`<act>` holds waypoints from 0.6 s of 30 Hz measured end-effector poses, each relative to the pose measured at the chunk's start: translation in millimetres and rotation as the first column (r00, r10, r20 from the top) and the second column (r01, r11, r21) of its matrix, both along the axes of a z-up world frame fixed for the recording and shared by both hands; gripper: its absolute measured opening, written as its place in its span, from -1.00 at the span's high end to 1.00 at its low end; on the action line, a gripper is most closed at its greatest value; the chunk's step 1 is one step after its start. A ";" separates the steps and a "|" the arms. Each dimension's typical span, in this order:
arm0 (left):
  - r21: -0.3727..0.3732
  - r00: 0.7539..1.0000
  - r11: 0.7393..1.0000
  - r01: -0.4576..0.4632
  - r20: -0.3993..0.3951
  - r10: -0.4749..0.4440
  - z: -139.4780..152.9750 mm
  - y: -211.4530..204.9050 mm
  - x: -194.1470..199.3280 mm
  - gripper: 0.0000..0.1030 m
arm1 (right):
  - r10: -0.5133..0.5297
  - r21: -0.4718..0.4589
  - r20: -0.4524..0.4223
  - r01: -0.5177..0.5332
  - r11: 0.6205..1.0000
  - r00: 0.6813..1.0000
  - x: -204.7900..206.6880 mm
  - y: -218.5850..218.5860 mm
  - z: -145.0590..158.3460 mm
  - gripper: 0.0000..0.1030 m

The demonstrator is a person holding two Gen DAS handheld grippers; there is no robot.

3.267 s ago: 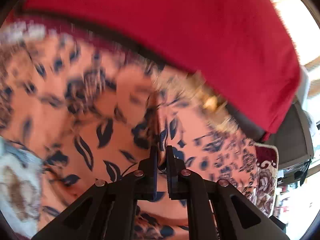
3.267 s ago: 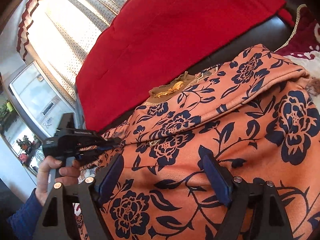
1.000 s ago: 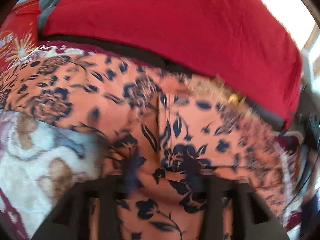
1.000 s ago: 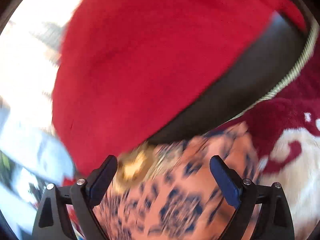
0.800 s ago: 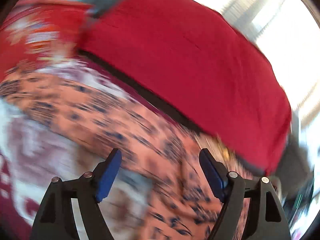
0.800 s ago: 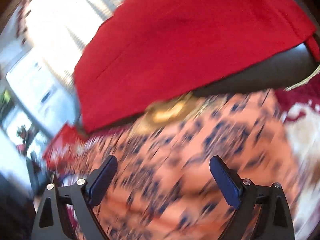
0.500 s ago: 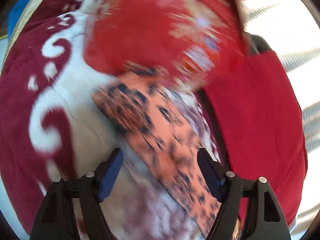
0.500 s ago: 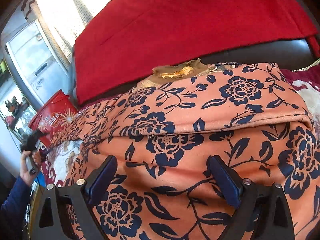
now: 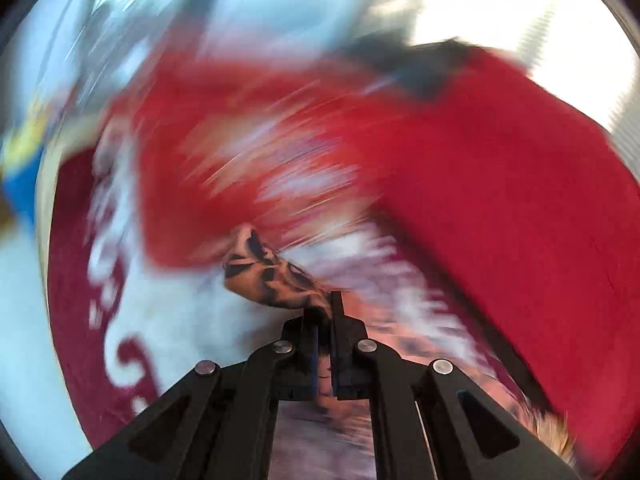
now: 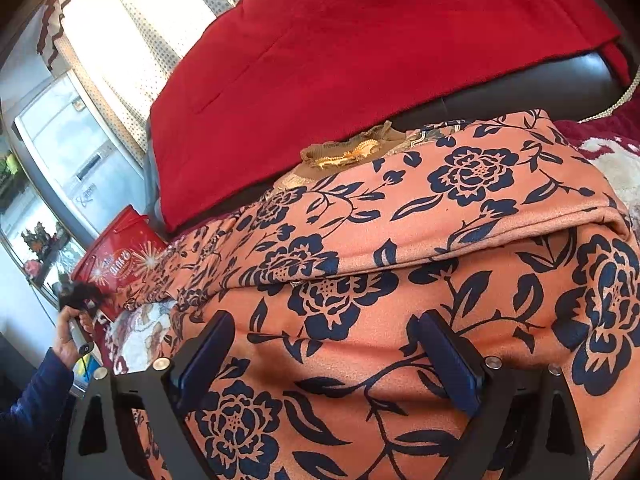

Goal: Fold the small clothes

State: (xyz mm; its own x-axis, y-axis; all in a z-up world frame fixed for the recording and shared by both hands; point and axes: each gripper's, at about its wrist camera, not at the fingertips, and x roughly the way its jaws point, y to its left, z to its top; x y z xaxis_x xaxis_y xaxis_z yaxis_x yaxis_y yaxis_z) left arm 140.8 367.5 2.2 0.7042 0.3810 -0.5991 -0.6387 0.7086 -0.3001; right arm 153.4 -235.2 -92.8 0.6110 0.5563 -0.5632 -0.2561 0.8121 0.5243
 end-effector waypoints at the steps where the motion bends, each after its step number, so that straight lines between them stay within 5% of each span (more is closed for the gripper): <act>1: 0.057 0.998 0.997 0.061 0.024 -0.062 18.7 -27.5 5.5 0.93 | -0.002 0.012 0.003 0.002 1.000 1.000 -0.5 -1.8 -0.1 -0.84; 3: 0.145 0.970 0.965 0.218 0.074 -0.231 56.8 -99.0 23.6 0.93 | -0.007 0.038 0.007 0.007 0.999 1.000 -1.3 -5.9 -0.3 -0.84; 5: 0.184 0.916 0.913 0.364 0.106 -0.387 82.6 -170.6 35.9 0.93 | -0.009 0.057 0.011 0.009 0.998 1.000 -2.1 -9.2 0.0 -0.84; 10: 0.136 0.738 0.750 0.647 0.135 -0.662 101.3 -332.2 63.6 0.92 | -0.035 0.122 0.017 0.033 0.992 0.999 -4.2 -19.5 -1.6 -0.84; 12: 0.074 0.650 0.655 0.752 0.086 -0.755 85.5 -387.0 79.8 0.85 | -0.045 0.153 0.020 0.042 0.987 0.999 -5.0 -23.9 -2.0 -0.84; 13: 0.020 0.551 0.551 0.834 0.016 -0.835 67.1 -419.2 90.9 0.46 | -0.046 0.169 0.021 0.042 0.985 0.999 -5.5 -26.0 -2.2 -0.84; 14: -0.012 0.496 0.496 0.868 -0.027 -0.868 55.0 -432.9 96.0 -0.01 | -0.047 0.185 0.021 0.042 0.982 0.999 -5.8 -28.3 -2.2 -0.84; 15: -0.046 0.461 0.465 0.884 -0.077 -0.884 37.7 -443.4 99.5 -0.11 | -0.049 0.200 0.020 0.044 0.979 0.999 -6.2 -30.6 -2.3 -0.84; 16: -0.069 0.461 0.470 0.880 -0.119 -0.879 21.2 -443.7 100.6 -0.11 | -0.051 0.217 0.018 0.046 0.975 0.999 -6.5 -33.2 -2.4 -0.84; 18: -0.071 0.516 0.527 0.847 -0.134 -0.846 6.5 -424.0 97.8 -0.11 | -0.056 0.254 0.007 0.052 0.966 0.998 -7.1 -39.7 -1.4 -0.84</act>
